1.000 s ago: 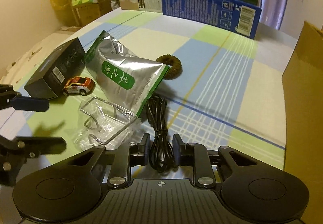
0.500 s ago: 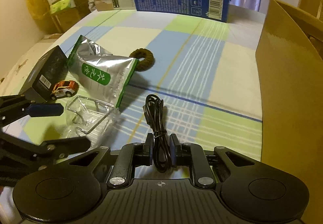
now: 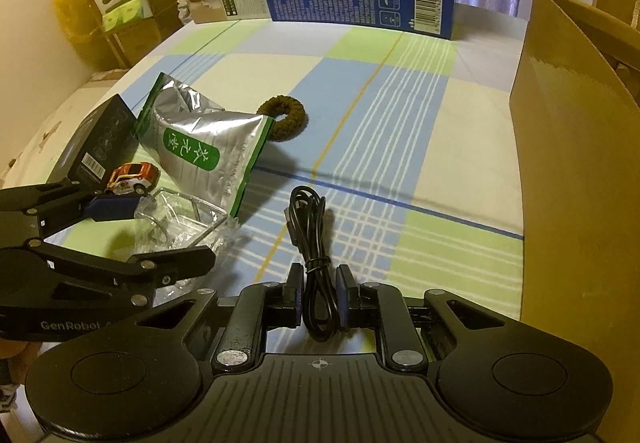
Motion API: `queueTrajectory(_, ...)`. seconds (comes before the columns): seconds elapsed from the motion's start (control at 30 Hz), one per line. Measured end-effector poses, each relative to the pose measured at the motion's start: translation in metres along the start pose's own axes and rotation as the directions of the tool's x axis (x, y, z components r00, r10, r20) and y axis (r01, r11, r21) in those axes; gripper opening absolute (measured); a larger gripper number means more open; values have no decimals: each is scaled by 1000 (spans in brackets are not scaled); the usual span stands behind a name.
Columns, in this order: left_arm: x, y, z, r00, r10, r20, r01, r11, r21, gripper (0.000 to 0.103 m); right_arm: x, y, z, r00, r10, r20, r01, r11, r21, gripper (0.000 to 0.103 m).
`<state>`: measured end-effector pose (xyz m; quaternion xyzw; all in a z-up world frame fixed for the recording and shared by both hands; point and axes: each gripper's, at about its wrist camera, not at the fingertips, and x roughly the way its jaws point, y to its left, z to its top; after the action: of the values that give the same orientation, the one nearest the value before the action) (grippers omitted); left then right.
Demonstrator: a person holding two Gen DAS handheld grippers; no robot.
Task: Organize objects
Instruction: 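Grasp the black cable with the right gripper while the left gripper approaches the clear case, then grasp the clear plastic case with the left gripper while the right gripper holds the cable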
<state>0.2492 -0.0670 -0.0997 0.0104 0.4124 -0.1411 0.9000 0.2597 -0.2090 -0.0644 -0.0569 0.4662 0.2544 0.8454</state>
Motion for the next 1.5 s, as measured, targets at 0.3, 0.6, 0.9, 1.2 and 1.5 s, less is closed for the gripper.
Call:
queueTrajectory(0.3,-4,2,-1,1000,5,-28,-4,1000,21,64,3,4,2,999,-35,30,36,998,-53,31)
queueTrajectory(0.6,-8,6,-3,999,9,-38,-9,1000,8,64,16,17,1,1000,-12,28,15,995,-100,33)
queueTrajectory(0.9,-16,17,-3,999,10,-35,-11,1000,-21,64,15,28,4,999,-33,6,34,996,-86,11)
queueTrajectory(1.2,-22,18,-1,1000,10,-23,-11,1000,-24,64,6,43,9,998,-38,45,43,992,-115,11)
queueTrajectory(1.5,-31,16,3,1000,14,-11,-14,1000,-22,64,-1,45,11,997,-38,61,44,993,-109,11)
